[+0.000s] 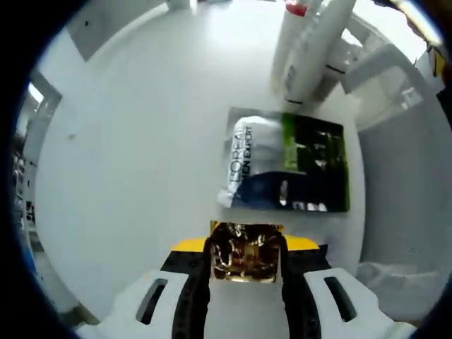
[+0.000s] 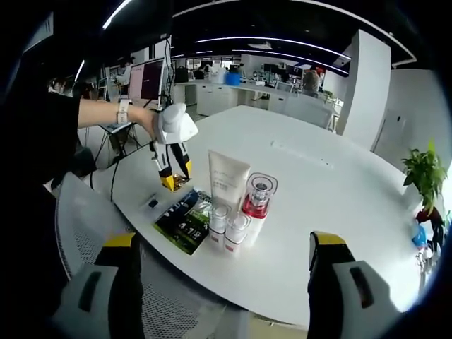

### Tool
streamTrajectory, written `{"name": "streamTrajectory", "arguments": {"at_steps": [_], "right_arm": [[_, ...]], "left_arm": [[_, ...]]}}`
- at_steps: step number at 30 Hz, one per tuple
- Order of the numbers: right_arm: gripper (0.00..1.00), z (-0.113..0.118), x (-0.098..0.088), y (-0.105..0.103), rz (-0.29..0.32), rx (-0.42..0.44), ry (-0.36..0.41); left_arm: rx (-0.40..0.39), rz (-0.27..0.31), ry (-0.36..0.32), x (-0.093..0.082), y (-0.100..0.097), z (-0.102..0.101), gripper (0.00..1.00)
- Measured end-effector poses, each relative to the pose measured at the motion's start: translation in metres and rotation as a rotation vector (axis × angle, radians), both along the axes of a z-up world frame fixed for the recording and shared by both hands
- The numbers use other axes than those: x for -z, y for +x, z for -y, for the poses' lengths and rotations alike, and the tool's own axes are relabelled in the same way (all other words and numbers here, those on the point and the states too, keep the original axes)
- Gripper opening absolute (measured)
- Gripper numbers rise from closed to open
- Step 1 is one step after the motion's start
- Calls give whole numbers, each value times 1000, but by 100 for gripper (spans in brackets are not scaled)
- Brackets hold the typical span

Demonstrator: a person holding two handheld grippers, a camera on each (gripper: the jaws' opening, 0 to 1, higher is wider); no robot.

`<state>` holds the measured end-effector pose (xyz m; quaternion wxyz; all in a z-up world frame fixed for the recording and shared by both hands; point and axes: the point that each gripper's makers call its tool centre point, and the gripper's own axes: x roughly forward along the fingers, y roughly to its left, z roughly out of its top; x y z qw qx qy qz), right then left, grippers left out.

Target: Arrange the skincare products in the storage area until every visible bottle or jar stands upright without overlapping.

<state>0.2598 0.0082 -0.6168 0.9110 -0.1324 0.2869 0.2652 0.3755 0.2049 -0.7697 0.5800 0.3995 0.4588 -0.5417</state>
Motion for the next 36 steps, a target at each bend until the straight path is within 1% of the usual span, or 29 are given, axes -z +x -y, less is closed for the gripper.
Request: {"name": "streamTrajectory", "arguments": {"at_steps": [5,9,12,15,19,22,29,33,36], "right_arm": [[99,1,1,-1,-3,-1,-1],[99,3,2,-2,-7,2,-5],[99,4,2,-2,-6,5,-4],[99,5,4,-3,-13,4,-9],[99,1,3,-2,-12,-7,-4],[99,-1,3,0,-11,-15,-6],[99,-3,1,2,-12,-33,-15],[99,-4,1,3,-10,-37,-20],[99,-5,0,2,-9,-42,-19]], "left_arm": [[-18,6,3,6,2,2,36],[-24,1,11,11,0,1,36],[-18,19,7,13,0,1,36],[-15,9,12,16,-4,0,36],[-27,19,1,16,-3,1,36],[7,42,-3,16,-4,0,36],[-15,43,-44,16,-3,0,36],[-45,44,-81,15,-2,1,36],[-49,47,-91,15,-1,2,36]]}}
